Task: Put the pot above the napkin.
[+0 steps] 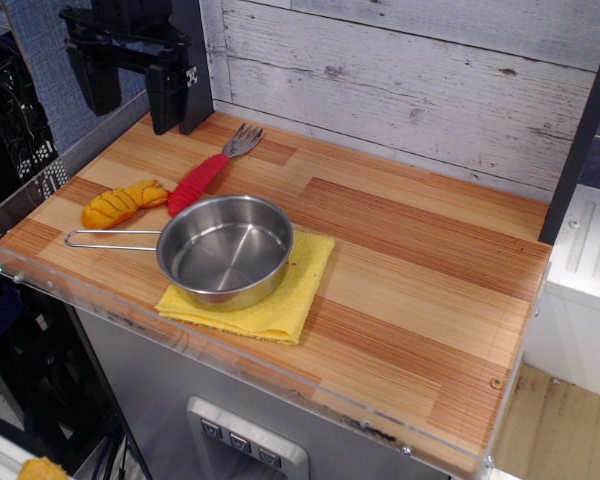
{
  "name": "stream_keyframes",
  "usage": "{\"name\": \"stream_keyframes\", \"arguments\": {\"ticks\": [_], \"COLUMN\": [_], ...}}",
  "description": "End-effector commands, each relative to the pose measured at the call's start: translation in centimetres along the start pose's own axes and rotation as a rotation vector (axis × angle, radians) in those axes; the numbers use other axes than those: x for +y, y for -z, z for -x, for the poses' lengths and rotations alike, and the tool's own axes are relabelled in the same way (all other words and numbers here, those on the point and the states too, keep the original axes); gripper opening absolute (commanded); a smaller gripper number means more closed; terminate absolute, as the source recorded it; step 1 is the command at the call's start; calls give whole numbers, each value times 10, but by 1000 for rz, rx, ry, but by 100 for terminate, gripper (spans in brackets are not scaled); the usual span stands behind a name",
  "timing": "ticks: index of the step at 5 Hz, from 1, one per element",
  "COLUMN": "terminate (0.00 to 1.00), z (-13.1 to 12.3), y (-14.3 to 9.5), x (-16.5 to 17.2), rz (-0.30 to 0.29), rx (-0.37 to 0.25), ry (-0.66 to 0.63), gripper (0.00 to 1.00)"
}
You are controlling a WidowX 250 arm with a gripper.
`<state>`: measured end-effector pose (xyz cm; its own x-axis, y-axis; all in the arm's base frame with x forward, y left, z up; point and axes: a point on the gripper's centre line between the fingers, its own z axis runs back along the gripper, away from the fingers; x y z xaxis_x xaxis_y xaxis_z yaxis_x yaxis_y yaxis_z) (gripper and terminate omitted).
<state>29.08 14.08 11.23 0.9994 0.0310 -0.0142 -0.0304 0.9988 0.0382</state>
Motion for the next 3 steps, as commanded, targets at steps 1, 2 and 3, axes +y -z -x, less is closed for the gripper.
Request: {"name": "stream_keyframes", "arguments": {"ticks": [1, 2, 3], "terminate": [0, 0, 0], "z": [0, 1, 4], "y": [0, -5, 2], "x": [0, -2, -36], "rz": [0, 11, -1], "rx": [0, -21, -15], "ry": [0, -13, 98], "gripper": [100, 100, 100]}}
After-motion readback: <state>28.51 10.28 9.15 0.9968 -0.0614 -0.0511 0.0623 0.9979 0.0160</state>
